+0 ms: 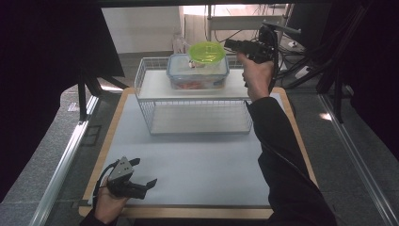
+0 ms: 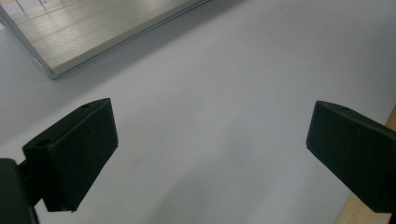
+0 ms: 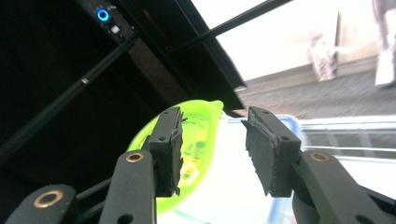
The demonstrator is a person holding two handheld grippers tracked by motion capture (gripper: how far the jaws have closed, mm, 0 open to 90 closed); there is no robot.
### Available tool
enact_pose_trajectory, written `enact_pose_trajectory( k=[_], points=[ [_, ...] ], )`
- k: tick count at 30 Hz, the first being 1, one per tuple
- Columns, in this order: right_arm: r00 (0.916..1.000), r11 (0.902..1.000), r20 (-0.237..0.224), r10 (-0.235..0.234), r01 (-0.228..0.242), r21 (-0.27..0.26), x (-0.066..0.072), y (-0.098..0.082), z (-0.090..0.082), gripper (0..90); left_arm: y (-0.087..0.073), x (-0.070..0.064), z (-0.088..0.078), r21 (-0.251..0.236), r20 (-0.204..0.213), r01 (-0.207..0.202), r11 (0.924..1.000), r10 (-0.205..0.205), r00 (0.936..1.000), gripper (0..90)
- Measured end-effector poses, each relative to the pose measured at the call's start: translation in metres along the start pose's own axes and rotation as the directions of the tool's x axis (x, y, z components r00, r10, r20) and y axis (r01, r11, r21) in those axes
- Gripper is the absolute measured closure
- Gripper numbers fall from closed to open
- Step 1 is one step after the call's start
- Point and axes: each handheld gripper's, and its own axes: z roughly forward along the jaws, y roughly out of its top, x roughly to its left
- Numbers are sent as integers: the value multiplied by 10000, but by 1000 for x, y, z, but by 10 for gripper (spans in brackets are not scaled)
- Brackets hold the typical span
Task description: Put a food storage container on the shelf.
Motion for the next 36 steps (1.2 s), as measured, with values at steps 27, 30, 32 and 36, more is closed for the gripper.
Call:
enact_pose_trajectory(
  k=[27, 30, 32, 36],
  points=[
    [9129, 8998, 552, -4045, 3864, 2028, 34, -58, 26, 900, 0, 0, 1, 16, -21, -14, 10000, 14, 10000, 20],
    [9140, 9003, 476, -4029, 3864, 2004, 36, -59, 33, 900, 0, 0, 1, 20, -15, -14, 10000, 14, 10000, 20],
    [9140, 8993, 399, -4038, 3885, 2010, 38, -59, 38, 900, 0, 0, 1, 21, -11, -17, 10000, 17, 10000, 20],
    [9115, 8968, 405, -4092, 3936, 2022, 41, -58, 47, 899, -1, 0, 1, 12, 10, -14, 10000, 14, 10000, 20]
  ],
)
